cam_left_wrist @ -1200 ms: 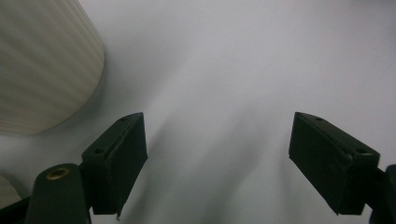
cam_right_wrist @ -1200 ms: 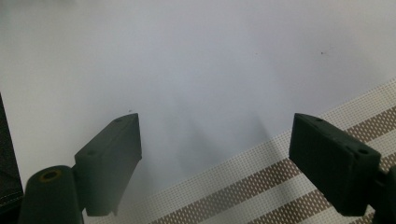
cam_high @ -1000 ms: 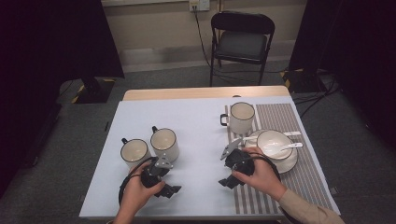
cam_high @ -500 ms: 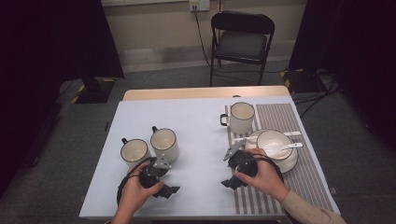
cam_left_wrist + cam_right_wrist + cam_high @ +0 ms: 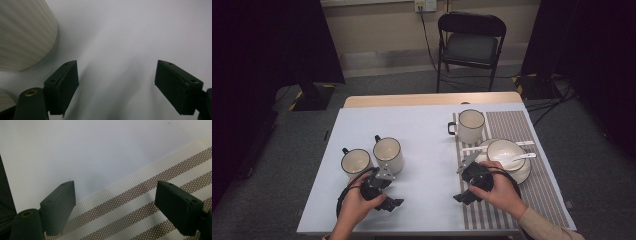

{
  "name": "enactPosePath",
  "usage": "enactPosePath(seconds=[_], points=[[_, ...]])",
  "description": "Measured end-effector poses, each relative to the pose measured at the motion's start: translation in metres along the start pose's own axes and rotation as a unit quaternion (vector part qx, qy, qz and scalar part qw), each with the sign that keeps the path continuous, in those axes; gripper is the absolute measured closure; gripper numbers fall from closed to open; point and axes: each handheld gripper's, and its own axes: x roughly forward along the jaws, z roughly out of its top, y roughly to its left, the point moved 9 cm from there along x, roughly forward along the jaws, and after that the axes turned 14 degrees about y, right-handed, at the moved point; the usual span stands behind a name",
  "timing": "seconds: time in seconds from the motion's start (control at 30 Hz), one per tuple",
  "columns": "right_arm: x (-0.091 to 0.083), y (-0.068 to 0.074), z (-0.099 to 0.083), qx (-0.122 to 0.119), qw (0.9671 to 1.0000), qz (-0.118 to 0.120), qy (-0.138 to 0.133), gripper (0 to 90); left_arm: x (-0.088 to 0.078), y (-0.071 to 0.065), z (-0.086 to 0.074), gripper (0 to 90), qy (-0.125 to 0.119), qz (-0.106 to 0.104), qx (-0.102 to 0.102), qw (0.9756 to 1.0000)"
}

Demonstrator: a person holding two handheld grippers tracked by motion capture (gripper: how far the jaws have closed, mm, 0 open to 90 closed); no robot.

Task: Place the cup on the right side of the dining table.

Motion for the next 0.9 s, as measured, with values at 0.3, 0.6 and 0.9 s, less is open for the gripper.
enactPosePath(seconds=[0.3, 0.6, 0.9], points=[[0.000, -0.002, -0.008, 0.007, 1.0000, -0.003, 0.002, 16.2, 0.001, 0.000, 0.001, 19.0, 0.005, 0.000, 0.008, 1.0000], [0.001, -0.001, -0.014, 0.010, 0.9999, -0.002, 0.001, 16.2, 0.002, 0.000, 0.002, 19.0, 0.005, -0.001, 0.013, 0.9999], [0.001, -0.003, -0.021, 0.019, 0.9998, 0.001, -0.001, 16.2, 0.003, 0.002, 0.002, 19.0, 0.003, -0.001, 0.015, 0.9999]])
